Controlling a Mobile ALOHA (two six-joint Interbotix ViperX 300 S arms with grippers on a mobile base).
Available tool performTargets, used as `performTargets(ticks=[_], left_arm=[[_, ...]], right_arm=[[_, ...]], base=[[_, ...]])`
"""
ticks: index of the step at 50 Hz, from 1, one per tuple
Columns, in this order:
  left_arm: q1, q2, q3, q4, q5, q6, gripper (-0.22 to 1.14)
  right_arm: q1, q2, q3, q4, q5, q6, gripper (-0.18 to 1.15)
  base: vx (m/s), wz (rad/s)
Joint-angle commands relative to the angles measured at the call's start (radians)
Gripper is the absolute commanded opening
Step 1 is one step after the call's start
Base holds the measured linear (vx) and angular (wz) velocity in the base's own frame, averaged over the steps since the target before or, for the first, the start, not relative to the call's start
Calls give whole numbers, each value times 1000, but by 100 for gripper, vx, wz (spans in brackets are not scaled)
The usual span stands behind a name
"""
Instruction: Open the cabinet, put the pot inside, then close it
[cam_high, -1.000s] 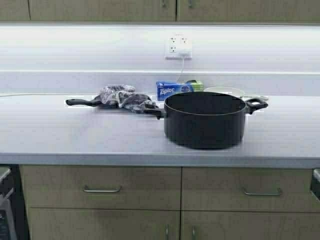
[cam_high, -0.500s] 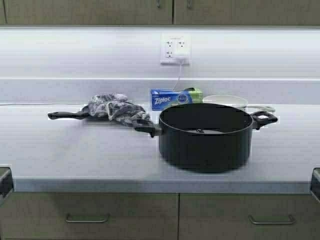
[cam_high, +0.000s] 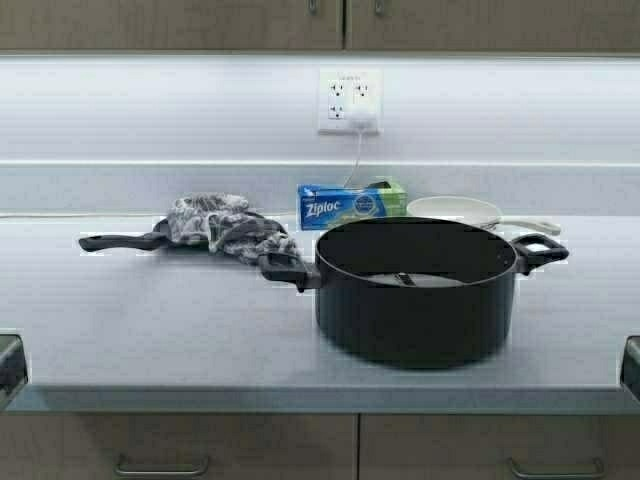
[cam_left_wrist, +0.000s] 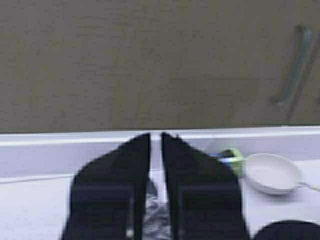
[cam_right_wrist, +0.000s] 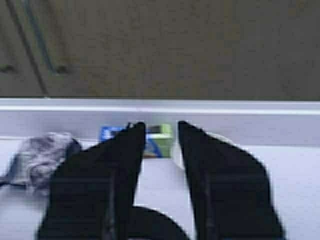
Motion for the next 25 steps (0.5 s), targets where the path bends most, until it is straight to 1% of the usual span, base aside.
performTargets(ticks=[1,3,8,12,15,19,22,25], left_arm=[[-198,140,-132,5,26,32,103],[-221,206,-160,3,23,40,99],[-256,391,-238,-5,-18,46,102],[-272,532,-307,-5,-91,52,102],[-278,632,-365,-11,-150,55,102],[-279,762,-451,-54,-233,69,102],[-282,857,-515,-117,-284,97,102],[-288,942,-575,-195,-334,140,102]], right_arm=[[196,132,-124,6,-100,-8,101],[212,192,-160,8,-129,-18,101],[238,354,-250,21,-179,-48,102],[262,480,-336,46,-201,-81,102],[265,558,-400,89,-210,-132,102],[272,652,-489,199,-230,-221,102],[276,718,-554,305,-256,-301,102],[285,782,-618,449,-305,-426,102]], base=[[4,1],[3,2],[1,2],[-1,0],[-2,0],[-2,0],[-1,1],[-1,0]])
